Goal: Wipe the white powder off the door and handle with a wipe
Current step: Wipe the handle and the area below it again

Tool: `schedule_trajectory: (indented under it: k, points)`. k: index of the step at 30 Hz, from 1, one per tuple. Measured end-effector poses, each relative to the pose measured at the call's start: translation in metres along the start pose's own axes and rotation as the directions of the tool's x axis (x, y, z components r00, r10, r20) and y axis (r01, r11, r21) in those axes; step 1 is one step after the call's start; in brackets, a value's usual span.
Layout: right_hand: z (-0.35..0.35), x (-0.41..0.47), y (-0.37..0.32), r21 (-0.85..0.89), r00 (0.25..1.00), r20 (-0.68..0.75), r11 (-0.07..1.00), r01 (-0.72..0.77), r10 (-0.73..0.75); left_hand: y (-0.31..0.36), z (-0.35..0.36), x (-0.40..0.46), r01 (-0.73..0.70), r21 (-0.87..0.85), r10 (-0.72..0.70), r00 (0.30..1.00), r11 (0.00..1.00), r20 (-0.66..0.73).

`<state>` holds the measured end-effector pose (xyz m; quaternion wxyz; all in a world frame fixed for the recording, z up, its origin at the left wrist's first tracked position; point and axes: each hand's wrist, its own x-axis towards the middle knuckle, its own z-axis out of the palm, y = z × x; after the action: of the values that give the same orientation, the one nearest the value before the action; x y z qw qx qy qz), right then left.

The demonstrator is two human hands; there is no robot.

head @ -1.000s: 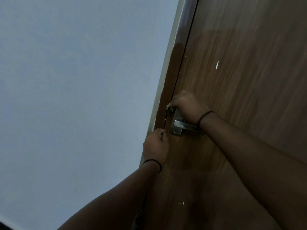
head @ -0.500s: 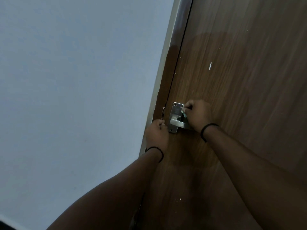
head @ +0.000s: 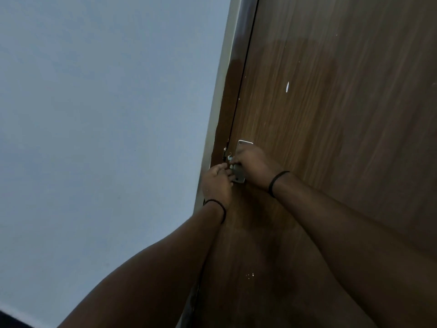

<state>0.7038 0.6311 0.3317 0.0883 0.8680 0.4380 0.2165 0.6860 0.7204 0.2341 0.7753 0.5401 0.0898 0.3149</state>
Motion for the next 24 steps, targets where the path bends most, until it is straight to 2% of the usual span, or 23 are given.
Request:
schedule_trajectory:
  k: [3,8,11,14,19,21,24]
  points:
    - [0.005,-0.014,0.000,-0.031,0.986,-0.139,0.996,0.085,-0.088,-0.001,0.005,-0.008,-0.041,-0.022,0.041,0.999,0.999,-0.022]
    - [0.016,-0.056,0.021,-0.096,0.960,-0.229,0.986,0.139,-0.158,0.001,0.004,-0.010,-0.009,-0.039,0.009,1.000,0.999,0.012]
    - [0.023,-0.086,0.050,-0.044,0.942,-0.306,0.990,0.131,-0.138,0.007,0.000,-0.010,-0.001,-0.033,0.002,1.000,0.999,0.012]
    - [0.030,-0.110,0.073,-0.023,0.947,-0.307,0.996,0.091,-0.094,0.009,-0.004,-0.011,-0.012,-0.036,0.012,1.000,0.999,-0.008]
    - [0.029,-0.099,0.053,-0.117,0.817,-0.546,0.982,0.145,-0.186,0.009,-0.004,-0.010,0.016,-0.046,-0.017,1.000,0.999,-0.018]
    - [0.030,-0.071,0.023,-0.165,0.799,-0.547,0.968,0.188,-0.249,0.008,-0.001,-0.011,0.037,-0.080,-0.038,0.999,0.996,-0.013]
    - [0.038,-0.031,-0.011,-0.205,0.891,-0.382,0.963,0.177,-0.245,0.002,-0.003,-0.012,-0.093,0.107,0.098,0.994,0.990,-0.038]
